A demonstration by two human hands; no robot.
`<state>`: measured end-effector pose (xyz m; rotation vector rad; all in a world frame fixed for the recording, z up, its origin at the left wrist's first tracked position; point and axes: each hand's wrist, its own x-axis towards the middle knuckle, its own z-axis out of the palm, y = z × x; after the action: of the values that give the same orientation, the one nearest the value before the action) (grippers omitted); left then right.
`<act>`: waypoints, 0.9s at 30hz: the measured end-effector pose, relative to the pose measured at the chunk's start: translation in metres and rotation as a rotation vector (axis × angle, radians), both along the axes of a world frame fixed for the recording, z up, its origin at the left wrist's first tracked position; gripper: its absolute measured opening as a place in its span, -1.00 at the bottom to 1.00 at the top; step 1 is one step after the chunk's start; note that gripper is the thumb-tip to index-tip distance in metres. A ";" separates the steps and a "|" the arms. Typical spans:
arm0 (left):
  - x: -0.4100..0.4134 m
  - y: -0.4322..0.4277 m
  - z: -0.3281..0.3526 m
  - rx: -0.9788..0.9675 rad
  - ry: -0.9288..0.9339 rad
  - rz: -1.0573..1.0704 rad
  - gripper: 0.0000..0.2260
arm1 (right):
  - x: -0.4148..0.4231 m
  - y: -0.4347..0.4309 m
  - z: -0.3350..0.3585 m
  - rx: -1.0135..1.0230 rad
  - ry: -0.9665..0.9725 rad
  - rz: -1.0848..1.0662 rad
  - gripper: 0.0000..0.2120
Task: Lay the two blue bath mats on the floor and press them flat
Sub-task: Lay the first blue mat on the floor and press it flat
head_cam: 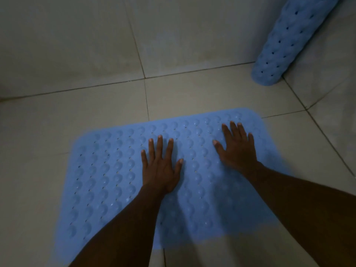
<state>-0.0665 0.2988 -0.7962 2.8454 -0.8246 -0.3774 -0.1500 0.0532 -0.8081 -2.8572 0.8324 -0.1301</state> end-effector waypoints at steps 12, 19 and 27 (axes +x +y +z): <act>0.025 -0.088 -0.033 0.042 -0.057 -0.116 -0.36 | 0.027 -0.029 -0.036 -0.104 -0.025 -0.052 -0.34; 0.031 -0.089 -0.023 0.085 0.038 -0.146 -0.34 | 0.027 -0.028 -0.029 -0.102 0.046 -0.050 -0.32; 0.036 -0.091 -0.019 0.126 0.098 -0.166 -0.33 | 0.030 -0.029 -0.027 -0.059 0.075 -0.055 -0.29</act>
<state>-0.0305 0.2081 -0.8155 2.8518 -1.0555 -0.6060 -0.1197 0.0244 -0.8355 -2.9117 0.9366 -0.0548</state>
